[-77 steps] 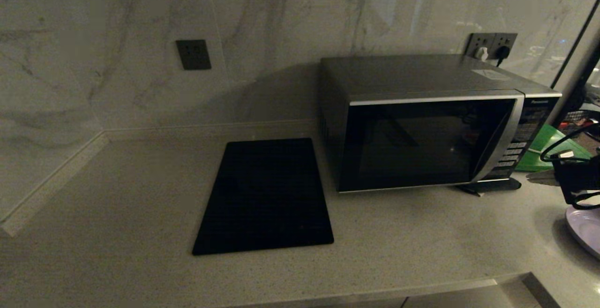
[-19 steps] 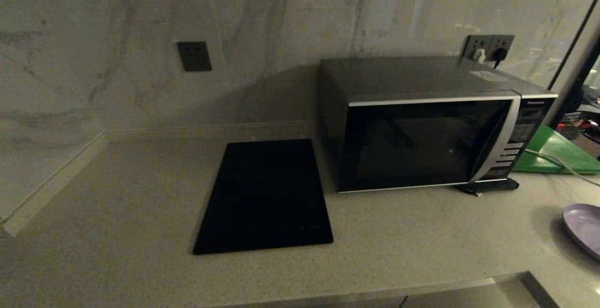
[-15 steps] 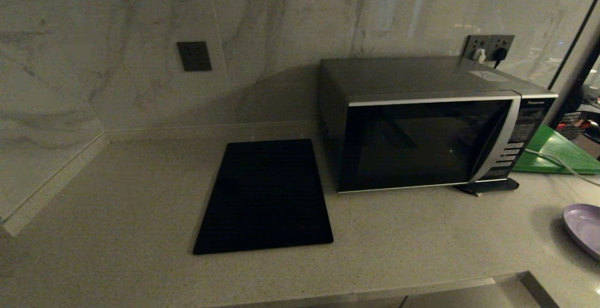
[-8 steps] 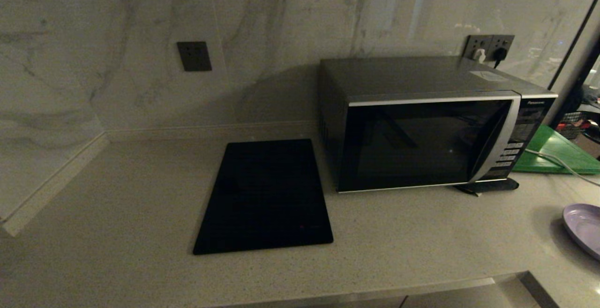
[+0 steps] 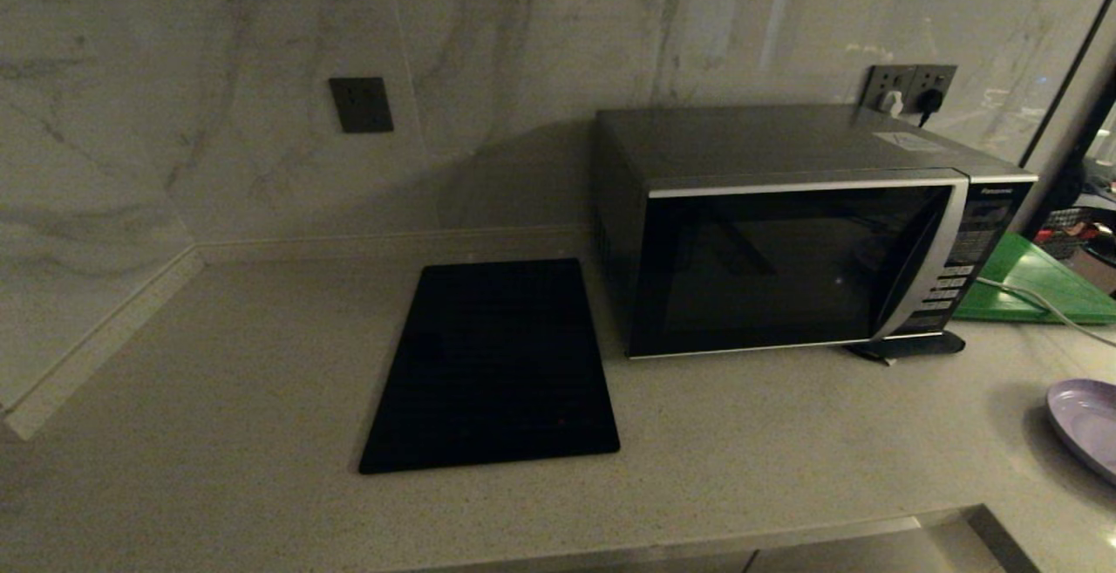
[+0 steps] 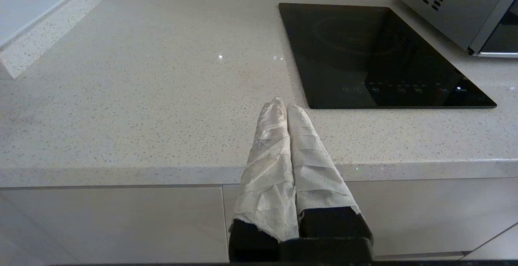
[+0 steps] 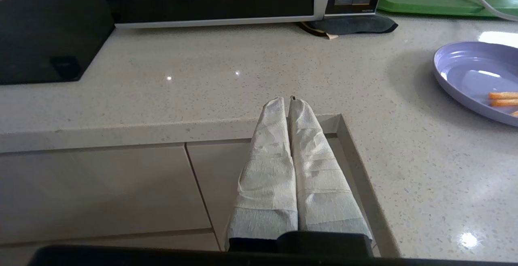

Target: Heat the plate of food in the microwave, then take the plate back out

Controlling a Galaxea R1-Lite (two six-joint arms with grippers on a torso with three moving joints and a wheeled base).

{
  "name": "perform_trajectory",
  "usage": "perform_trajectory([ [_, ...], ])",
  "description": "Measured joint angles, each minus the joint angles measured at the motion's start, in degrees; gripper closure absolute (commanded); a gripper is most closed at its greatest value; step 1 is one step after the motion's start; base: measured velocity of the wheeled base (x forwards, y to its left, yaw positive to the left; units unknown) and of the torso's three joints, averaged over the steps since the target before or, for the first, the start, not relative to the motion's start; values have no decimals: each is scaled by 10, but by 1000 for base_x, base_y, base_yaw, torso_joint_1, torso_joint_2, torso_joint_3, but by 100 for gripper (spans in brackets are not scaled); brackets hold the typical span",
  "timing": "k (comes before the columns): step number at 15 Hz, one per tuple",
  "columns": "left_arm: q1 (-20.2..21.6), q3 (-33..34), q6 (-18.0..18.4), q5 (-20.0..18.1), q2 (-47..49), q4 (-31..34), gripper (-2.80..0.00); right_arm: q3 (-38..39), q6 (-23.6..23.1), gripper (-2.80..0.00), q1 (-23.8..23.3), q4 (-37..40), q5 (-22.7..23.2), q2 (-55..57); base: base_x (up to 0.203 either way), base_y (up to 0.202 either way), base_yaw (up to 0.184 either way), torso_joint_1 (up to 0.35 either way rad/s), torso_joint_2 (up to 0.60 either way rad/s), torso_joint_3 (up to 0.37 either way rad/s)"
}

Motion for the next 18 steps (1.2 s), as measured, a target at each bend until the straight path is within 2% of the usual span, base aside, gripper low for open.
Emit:
perform_trajectory([
  [18,0,0,0,0,0,0,0,0,6,0,0,0,-2,0,0,0,0,0,0,0],
])
